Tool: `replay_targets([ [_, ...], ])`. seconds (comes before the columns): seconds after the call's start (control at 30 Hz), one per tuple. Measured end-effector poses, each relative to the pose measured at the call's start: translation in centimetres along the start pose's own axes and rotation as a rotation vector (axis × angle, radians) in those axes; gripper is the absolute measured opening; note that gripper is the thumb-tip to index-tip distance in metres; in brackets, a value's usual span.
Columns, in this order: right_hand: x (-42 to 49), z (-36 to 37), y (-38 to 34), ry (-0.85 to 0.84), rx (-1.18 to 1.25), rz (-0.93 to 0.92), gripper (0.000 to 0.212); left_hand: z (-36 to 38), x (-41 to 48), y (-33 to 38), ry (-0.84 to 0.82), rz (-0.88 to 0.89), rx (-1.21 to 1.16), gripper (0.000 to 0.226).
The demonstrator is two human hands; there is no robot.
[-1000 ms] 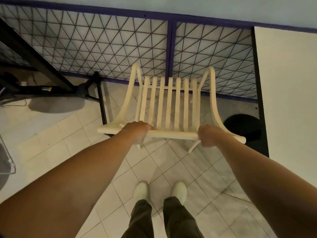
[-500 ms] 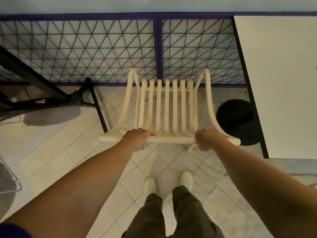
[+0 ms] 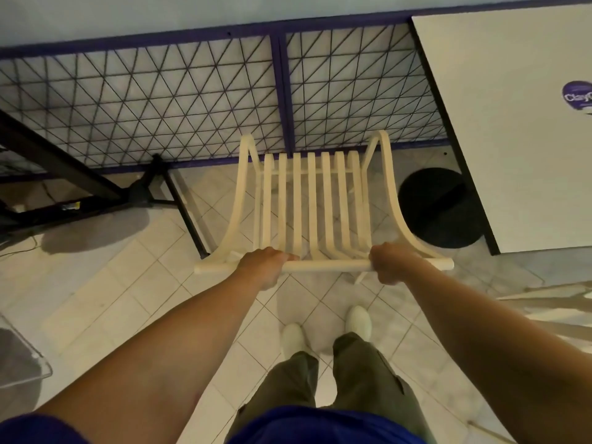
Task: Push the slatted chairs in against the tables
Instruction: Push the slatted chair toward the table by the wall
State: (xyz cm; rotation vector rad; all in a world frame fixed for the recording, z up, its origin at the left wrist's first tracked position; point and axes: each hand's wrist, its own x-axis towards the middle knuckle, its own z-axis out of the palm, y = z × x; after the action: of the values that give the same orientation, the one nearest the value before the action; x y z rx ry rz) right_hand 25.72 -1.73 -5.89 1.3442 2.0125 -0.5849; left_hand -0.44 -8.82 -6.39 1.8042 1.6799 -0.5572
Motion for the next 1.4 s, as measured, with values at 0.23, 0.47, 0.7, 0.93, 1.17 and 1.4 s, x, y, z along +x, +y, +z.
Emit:
replay_targets([
  [0.23, 0.3, 0.0, 1.3, -0.051, 0.068, -0.043, 0.038, -0.1, 0.4, -0.3, -0.044, -0.035, -0.052, 0.063],
  [0.47, 1.6, 0.5, 2.8, -0.092, 0.085, -0.135, 0.052, -0.2, 0.6, -0.4, -0.057, -0.067, -0.068, 0.063],
  [0.7, 2.3, 1.1, 2.8, -0.100, 0.079, -0.136, 0.053, 0.4, 0.5, -0.6, -0.050, -0.103, -0.002, 0.088],
  [0.93, 2.0, 1.0, 2.3, -0.112, 0.058, -0.104, 0.054, 0.1, 0.4, -1.1, -0.045, 0.007, -0.006, 0.075],
  [1.17, 1.2, 1.4, 0.5, -0.118, 0.086, -0.043, 0.056, 0.3, 0.2, -3.0, -0.070, 0.047, 0.002, 0.083],
  [1.4, 0.8, 2.2, -2.7, -0.086, 0.179, 0.018, 0.051, -1.5, 0.4, -6.3, -0.070, 0.086, 0.083, 0.076],
])
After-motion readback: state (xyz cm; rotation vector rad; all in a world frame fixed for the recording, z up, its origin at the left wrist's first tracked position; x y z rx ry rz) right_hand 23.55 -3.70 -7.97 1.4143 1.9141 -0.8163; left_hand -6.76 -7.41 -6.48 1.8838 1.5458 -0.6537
